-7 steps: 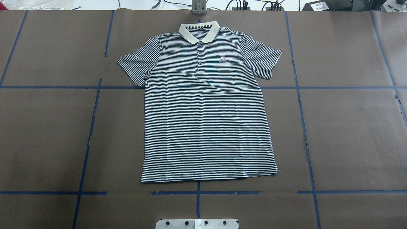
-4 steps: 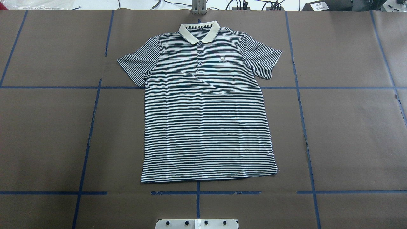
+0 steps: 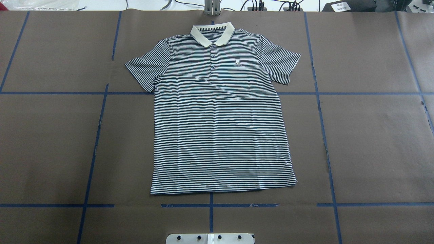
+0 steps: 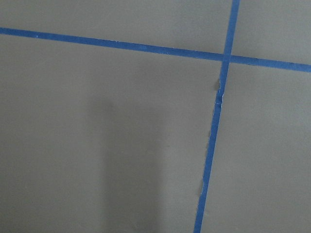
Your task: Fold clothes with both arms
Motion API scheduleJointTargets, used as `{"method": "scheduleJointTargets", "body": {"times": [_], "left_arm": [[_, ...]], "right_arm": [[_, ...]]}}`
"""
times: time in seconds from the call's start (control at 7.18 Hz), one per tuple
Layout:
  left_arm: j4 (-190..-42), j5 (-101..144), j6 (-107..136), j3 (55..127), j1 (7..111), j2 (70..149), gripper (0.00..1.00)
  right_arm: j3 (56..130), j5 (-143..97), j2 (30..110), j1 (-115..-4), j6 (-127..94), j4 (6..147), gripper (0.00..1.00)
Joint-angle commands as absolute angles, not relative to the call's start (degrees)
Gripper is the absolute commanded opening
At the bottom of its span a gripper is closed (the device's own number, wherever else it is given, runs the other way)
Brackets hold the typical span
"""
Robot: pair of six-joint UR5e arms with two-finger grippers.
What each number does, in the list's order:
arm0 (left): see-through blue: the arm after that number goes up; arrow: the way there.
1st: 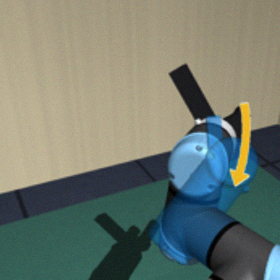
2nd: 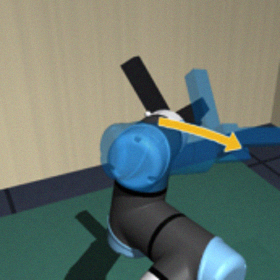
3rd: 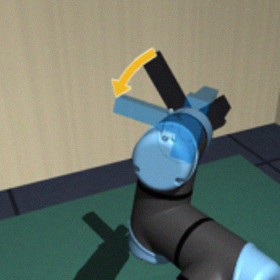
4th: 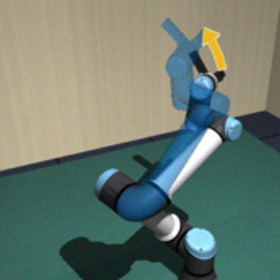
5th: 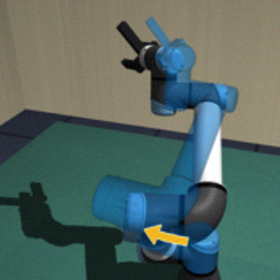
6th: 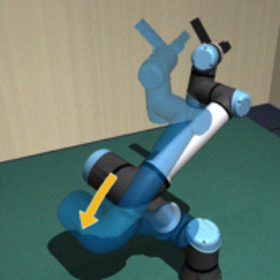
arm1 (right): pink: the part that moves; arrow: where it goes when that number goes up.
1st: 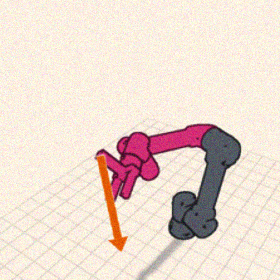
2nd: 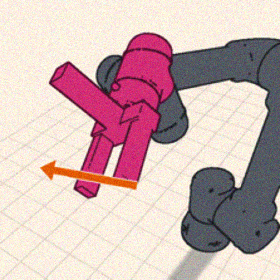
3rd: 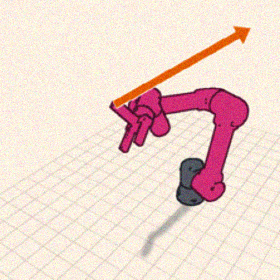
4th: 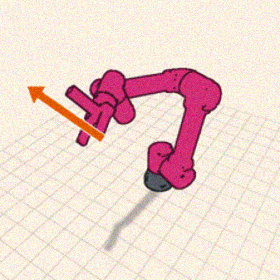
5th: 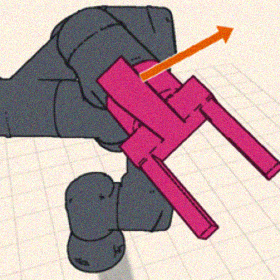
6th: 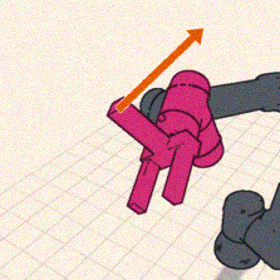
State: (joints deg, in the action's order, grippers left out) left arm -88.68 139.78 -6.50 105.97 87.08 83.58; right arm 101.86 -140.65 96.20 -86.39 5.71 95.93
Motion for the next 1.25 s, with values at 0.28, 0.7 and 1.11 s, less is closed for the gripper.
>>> {"method": "scheduleJointTargets", "body": {"times": [0.28, 0.7, 1.11], "left_arm": [[-91.67, 140.98, -6.33, 106.34, 86.92, 83.75, 1.00], [-94.39, 141.15, -6.24, 103.98, 86.66, 85.52, 1.00], [-94.74, 141.15, -6.06, 104.32, 86.57, 85.52, 1.00]], "right_arm": [[99.16, -147.72, 96.07, -85.78, -2.41, 84.68, 1.00], [96.35, -140.59, 88.12, -75.47, -27.61, 70.08, 0.98], [80.66, -125.75, 64.84, -59.02, -57.32, 60.42, 0.98]]}}
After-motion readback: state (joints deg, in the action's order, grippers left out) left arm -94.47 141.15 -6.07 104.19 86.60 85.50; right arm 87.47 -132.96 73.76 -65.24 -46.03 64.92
